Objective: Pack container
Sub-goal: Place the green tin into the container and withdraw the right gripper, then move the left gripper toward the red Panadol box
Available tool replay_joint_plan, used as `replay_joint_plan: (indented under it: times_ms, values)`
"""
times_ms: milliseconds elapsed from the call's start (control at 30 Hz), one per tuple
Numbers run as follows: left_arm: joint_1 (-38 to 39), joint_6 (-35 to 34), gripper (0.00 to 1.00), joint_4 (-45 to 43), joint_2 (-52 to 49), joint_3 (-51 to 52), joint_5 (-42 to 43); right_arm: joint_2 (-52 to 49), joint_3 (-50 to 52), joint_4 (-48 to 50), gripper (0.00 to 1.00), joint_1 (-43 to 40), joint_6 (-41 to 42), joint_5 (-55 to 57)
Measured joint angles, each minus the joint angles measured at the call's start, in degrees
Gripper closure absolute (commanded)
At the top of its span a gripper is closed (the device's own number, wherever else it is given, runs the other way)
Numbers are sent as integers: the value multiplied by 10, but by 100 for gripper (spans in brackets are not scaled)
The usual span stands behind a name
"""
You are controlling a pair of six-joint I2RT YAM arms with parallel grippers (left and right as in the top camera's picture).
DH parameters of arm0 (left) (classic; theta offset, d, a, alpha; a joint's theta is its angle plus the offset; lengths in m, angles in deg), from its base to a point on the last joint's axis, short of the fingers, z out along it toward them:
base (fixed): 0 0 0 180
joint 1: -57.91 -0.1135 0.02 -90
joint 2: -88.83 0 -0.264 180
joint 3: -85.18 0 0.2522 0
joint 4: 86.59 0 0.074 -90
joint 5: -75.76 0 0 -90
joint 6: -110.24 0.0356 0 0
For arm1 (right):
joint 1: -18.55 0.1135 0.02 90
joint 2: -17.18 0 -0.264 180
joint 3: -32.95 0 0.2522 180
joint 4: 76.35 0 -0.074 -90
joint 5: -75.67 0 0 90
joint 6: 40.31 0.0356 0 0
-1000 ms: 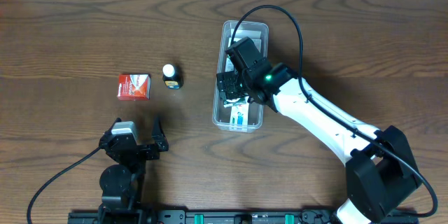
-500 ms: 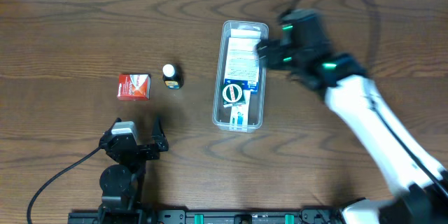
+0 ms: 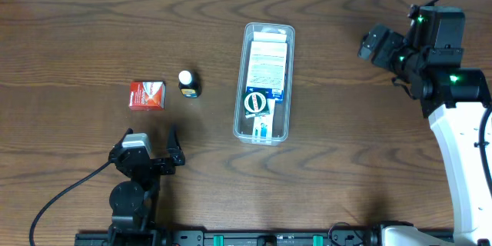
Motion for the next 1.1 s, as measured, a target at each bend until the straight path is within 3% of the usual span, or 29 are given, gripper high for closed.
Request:
replay_joint_plan:
  times_ms: [167, 300, 500, 767, 933, 1100]
  values:
    - [0, -15, 2, -1, -1, 1, 13, 0, 0, -18, 1, 0, 0, 0]
    - [0, -49, 2, 49, -46, -31, 15, 0, 0, -19, 1, 0, 0, 0]
    - [-1, -63, 2, 150, -253, -224, -35, -1, 0, -20, 1, 0, 0, -2]
    - [-47, -30, 2, 281, -595, -514, -80, -1, 0, -21, 1, 0, 0, -2]
    - [-71, -15, 2, 294, -761, -573, -85, -1, 0, -21, 1, 0, 0, -2]
    - [-73, -9, 2, 284, -847, -576, -87, -1, 0, -21, 1, 0, 0, -2]
